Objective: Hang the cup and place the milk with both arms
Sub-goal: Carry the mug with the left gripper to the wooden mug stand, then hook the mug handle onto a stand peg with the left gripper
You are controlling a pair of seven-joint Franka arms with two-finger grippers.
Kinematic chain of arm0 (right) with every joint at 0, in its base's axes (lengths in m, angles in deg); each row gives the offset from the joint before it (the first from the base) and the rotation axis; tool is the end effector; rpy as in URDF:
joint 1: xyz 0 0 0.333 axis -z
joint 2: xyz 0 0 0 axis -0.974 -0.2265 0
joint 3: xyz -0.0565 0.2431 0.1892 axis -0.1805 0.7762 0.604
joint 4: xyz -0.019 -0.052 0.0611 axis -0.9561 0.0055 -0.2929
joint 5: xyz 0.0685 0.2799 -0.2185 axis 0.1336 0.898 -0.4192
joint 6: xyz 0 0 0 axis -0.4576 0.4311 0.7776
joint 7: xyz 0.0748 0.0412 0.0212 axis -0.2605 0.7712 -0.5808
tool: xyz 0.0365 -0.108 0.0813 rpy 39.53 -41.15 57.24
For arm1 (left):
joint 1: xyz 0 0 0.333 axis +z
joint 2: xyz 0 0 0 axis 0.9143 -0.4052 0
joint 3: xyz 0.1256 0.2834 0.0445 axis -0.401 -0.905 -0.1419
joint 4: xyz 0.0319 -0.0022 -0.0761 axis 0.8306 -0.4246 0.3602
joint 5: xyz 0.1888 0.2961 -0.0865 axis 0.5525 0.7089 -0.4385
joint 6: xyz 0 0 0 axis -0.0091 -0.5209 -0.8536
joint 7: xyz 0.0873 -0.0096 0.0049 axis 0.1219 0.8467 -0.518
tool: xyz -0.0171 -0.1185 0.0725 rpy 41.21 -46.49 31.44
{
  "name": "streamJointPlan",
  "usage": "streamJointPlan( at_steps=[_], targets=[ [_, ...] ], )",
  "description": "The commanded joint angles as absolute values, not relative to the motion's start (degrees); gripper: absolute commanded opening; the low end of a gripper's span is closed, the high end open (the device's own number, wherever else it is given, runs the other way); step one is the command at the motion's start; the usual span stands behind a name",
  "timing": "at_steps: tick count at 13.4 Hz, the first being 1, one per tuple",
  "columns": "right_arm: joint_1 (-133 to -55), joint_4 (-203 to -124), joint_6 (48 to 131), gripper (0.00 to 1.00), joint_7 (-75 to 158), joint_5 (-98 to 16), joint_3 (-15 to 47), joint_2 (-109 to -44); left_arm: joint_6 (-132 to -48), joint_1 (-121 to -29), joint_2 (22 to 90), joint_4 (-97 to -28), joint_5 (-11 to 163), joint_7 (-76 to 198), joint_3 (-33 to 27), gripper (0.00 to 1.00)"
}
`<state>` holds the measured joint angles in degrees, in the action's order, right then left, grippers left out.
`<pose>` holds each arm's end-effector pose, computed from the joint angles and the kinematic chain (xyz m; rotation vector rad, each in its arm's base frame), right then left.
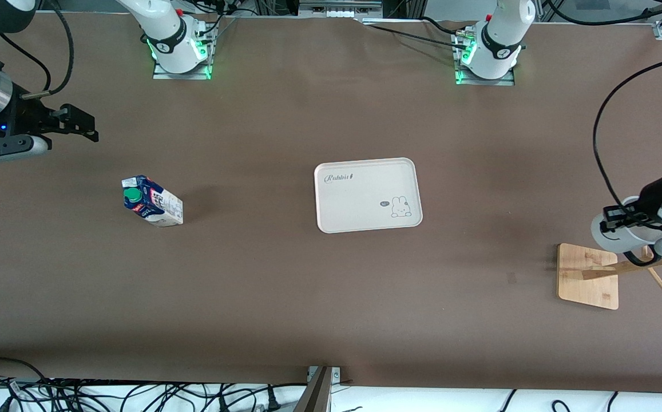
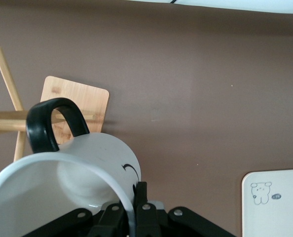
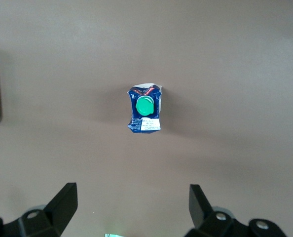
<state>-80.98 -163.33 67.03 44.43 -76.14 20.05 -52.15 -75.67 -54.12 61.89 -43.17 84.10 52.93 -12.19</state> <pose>0.5139 0.0268 0.5364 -3.0947 -0.2736 0.1267 0.6368 0.0448 0.4860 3.0790 0.0599 0.0719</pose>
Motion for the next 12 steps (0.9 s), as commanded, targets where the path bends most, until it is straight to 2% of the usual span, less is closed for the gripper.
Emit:
streamJointPlan(
  at_steps=[1, 12],
  targets=[
    [-79.81, -164.59, 68.01, 1.00, 45.09, -77.31, 21.30, -50.64, -74.80, -53.09, 61.80, -42.40, 83.03, 48.18, -11.41, 0.00],
    [-80.07, -160.20, 66.61, 1.00, 45.09, -78.63, 21.30, -52.14, -74.89, -49.84, 59.69, -42.66, 82.86, 43.34, -11.41, 0.00]
  ],
)
